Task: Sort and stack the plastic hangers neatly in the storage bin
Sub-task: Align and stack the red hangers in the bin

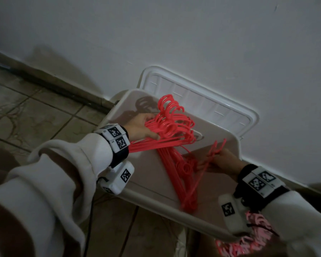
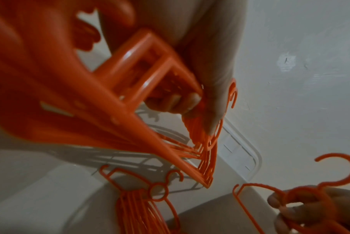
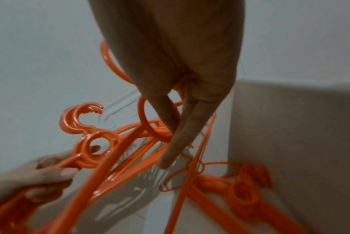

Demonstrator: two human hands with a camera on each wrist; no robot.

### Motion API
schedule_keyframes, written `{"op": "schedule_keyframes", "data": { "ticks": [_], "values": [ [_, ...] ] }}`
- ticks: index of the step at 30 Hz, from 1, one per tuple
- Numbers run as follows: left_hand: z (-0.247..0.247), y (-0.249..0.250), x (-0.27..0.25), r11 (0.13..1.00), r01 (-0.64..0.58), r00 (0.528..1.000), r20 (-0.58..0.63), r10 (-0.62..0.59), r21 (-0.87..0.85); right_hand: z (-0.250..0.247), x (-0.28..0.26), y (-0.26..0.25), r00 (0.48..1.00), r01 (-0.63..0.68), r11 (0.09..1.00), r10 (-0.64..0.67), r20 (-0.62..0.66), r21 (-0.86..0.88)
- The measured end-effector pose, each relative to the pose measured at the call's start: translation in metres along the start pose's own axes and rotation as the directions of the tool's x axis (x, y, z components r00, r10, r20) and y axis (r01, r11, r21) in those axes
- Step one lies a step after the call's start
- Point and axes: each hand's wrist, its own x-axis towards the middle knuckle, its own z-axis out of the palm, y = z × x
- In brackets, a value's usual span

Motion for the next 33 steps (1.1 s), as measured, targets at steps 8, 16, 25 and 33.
{"op": "schedule_keyframes", "data": {
  "ticks": [8, 16, 25, 33],
  "values": [
    [0.022, 0.006, -0.008, 0.992, 0.055, 0.992, 0.117, -0.042, -0.111, 0.057, 0.003, -0.031, 0.990, -0.001, 0.876, -0.068, 0.124, 0.483],
    [0.016, 0.003, -0.010, 0.995, 0.067, 0.983, 0.178, -0.052, -0.078, 0.066, 0.008, -0.035, 0.977, -0.029, 0.871, -0.078, 0.197, 0.490],
    [0.011, 0.011, -0.011, 0.998, 0.062, 0.968, 0.242, -0.068, 0.032, -0.001, 0.025, -0.028, 0.882, 0.350, 0.515, -0.463, 0.089, -0.783],
    [0.019, 0.018, -0.014, 0.997, 0.075, 0.915, 0.399, -0.064, -0.013, 0.021, 0.025, -0.016, 0.845, 0.446, 0.399, -0.482, 0.231, -0.801]
  ]
}}
